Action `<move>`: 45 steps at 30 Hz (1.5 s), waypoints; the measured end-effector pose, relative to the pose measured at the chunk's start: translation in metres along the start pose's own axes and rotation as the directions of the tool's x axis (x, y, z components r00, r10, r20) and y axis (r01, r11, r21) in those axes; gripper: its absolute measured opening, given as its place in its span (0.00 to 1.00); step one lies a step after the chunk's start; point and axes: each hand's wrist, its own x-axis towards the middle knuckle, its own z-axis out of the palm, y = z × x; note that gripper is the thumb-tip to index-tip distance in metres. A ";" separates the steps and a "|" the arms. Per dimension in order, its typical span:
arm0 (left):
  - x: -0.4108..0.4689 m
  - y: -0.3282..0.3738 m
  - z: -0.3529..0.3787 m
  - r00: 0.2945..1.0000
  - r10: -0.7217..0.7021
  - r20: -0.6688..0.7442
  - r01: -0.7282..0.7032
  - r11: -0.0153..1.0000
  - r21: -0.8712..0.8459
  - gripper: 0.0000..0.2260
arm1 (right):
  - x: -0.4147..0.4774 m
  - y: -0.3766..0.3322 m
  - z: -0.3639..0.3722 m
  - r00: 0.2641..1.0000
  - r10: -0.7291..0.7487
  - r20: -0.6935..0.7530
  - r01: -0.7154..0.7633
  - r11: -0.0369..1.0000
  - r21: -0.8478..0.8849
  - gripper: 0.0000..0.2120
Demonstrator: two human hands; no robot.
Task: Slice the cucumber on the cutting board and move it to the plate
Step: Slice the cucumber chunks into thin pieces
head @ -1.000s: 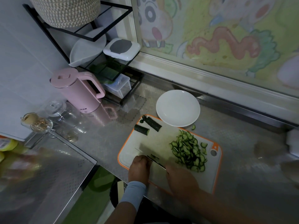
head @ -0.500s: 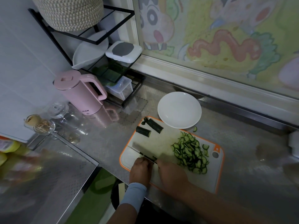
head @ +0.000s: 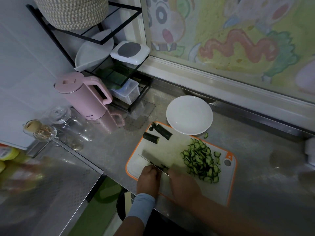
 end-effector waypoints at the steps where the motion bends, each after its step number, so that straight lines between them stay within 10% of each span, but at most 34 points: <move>1: 0.000 -0.001 0.000 1.000 0.023 0.000 -0.023 1.000 0.004 0.06 | 0.004 -0.004 -0.001 1.000 0.001 0.000 -0.001 1.000 0.004 0.18; 45: -0.002 -0.006 -0.001 0.999 -0.007 -0.033 0.007 1.000 0.010 0.06 | 0.003 -0.008 0.002 1.000 -0.013 -0.008 0.013 1.000 -0.002 0.14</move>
